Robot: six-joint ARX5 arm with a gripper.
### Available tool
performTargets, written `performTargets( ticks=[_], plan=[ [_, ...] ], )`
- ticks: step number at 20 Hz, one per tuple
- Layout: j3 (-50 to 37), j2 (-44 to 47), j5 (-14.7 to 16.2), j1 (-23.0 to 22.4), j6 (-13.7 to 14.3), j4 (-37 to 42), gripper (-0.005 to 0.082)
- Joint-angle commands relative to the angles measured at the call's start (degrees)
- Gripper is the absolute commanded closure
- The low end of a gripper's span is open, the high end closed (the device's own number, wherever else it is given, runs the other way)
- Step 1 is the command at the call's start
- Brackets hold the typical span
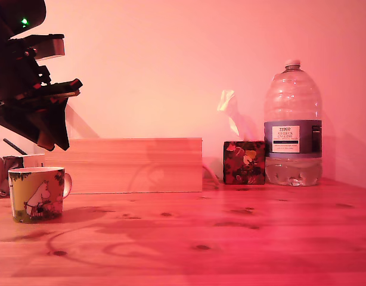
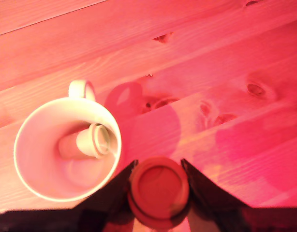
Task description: Pick up the coffee capsules from the table one by one and drop them inside the nearest coffee cup
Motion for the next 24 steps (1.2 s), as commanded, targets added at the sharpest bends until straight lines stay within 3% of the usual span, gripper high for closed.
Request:
performTargets(
  ticks=[1,10,18,24],
  plan=[
    [-0.77,-0.63,-0.09,0.22,-0.31,0.85,0.0583],
    [-0.74,-0.20,0.09,0.55,-0.35,4.09,0.0584],
    [-0.77,-0.48,0.09,6.51,-0.24,3.85,0.0584],
    [-0.74,-0.48,0.15,7.61,-0.13,4.79,0.0584]
  ],
)
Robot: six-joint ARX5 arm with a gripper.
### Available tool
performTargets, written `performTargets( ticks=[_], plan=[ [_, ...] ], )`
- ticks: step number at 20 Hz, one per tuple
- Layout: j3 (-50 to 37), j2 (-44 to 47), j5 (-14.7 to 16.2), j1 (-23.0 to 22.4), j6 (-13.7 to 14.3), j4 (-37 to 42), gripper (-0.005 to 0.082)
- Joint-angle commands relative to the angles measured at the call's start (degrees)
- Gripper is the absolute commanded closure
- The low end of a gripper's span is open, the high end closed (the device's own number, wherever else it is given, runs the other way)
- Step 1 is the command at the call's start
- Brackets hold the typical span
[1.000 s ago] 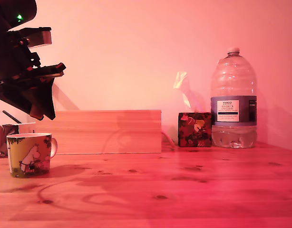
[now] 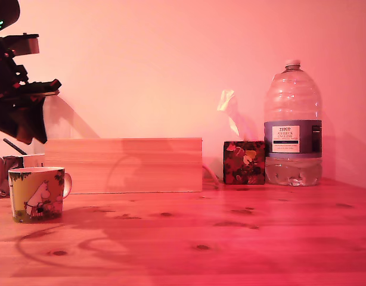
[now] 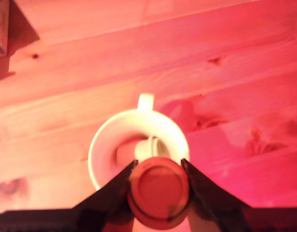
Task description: Pick up the coffee capsules from the table one by one and drop them inside the nearest coffee cup
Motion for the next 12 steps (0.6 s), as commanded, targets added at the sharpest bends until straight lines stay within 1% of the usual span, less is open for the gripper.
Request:
performTargets(
  ticks=[1,6,8,10,12],
  plan=[
    [-0.61,-0.46,0.04,0.13,0.15,0.48,0.0584],
    [2.54,0.81,0.04,0.81,0.11,-2.45,0.0584],
    [5.55,3.06,0.15,1.27,0.11,-5.35,0.0584],
    [8.57,5.84,1.14,1.79,0.11,-7.21,0.0584],
    [11.78,8.55,1.16,2.23,0.11,-9.62,0.0584]
  ],
)
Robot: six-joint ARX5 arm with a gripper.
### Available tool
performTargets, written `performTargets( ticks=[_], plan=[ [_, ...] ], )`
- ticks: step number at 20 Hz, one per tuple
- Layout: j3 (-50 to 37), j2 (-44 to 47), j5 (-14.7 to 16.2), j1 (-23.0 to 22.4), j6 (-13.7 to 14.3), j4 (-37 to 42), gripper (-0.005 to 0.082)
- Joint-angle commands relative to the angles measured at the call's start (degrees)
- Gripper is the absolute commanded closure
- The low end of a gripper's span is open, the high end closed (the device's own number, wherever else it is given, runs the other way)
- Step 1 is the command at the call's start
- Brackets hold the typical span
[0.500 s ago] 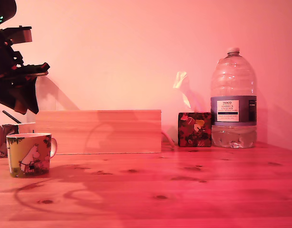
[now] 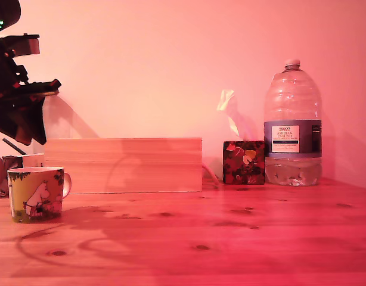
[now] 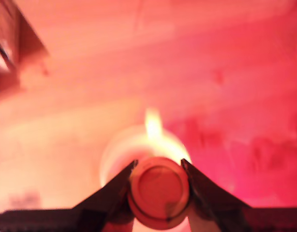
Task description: Pick up the coffee capsules from the table one by one and drop them inside the nearest coffee cup
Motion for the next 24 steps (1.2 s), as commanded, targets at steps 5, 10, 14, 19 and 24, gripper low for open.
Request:
performTargets(
  ticks=[5,10,14,19,24],
  plan=[
    [5.73,7.26,0.66,1.03,0.07,-6.10,0.0584],
    [6.45,8.07,1.60,1.09,0.07,-7.85,0.0584],
    [6.45,8.07,2.19,1.09,0.04,-8.37,0.0584],
    [6.45,8.07,2.21,1.09,0.09,-8.72,0.0583],
    [6.45,8.13,3.65,1.09,0.09,-8.59,0.0137]
  ],
)
